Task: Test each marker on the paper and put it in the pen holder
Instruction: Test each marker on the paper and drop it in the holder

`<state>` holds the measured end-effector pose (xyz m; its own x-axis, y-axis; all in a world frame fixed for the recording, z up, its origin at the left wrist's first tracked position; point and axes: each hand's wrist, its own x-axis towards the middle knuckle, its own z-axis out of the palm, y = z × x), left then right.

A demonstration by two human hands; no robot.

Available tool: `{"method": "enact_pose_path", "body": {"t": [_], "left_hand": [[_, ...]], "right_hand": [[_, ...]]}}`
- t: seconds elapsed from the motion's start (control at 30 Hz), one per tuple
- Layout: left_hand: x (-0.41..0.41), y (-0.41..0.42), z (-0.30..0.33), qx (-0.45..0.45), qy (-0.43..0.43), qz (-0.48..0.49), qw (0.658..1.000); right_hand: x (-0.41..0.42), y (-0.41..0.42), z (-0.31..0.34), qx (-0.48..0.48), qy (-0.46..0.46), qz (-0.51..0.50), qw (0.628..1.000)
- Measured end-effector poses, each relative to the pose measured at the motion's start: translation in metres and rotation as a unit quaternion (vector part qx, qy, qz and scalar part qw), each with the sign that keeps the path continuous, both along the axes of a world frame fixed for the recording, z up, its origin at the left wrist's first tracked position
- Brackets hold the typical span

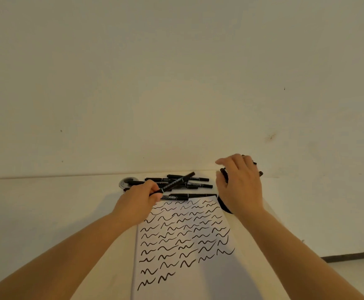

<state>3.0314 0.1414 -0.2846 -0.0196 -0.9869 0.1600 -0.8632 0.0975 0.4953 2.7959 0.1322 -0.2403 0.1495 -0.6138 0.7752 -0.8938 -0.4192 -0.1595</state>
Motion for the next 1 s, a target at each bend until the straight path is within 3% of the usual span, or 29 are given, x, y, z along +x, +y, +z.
{"method": "enact_pose_path", "body": {"t": [0.07,0.13,0.17,0.33,0.53,0.73,0.8,0.9,1.0], "left_hand": [[-0.010,0.011,0.005,0.007,0.103,-0.029,0.994],[-0.021,0.025,0.009,0.013,0.167,-0.066,0.984],[-0.027,0.033,0.011,0.013,0.177,-0.083,0.981],[-0.040,0.067,0.008,-0.017,0.145,-0.135,0.980],[-0.036,0.089,0.002,-0.090,0.026,-0.098,0.991],[-0.035,0.103,0.004,-0.129,-0.105,-0.077,0.983],[-0.037,0.109,0.006,-0.116,-0.073,-0.089,0.987],[-0.035,0.116,0.003,-0.052,0.059,-0.120,0.990],[-0.012,0.118,-0.010,0.014,0.184,-0.093,0.978]], "right_hand": [[0.014,0.018,-0.004,0.164,-0.116,0.063,0.978],[0.026,0.032,-0.011,0.341,-0.236,0.126,0.901],[0.030,0.038,-0.015,0.373,-0.266,0.150,0.876],[0.047,0.063,-0.030,0.380,-0.373,0.178,0.828],[0.061,0.086,-0.037,0.402,-0.505,0.154,0.748],[0.068,0.099,-0.031,0.407,-0.468,0.156,0.768],[0.069,0.102,-0.031,0.407,-0.470,0.159,0.767],[0.065,0.105,-0.032,0.398,-0.493,0.147,0.760],[0.034,0.096,-0.028,0.343,-0.588,0.103,0.725]]}}
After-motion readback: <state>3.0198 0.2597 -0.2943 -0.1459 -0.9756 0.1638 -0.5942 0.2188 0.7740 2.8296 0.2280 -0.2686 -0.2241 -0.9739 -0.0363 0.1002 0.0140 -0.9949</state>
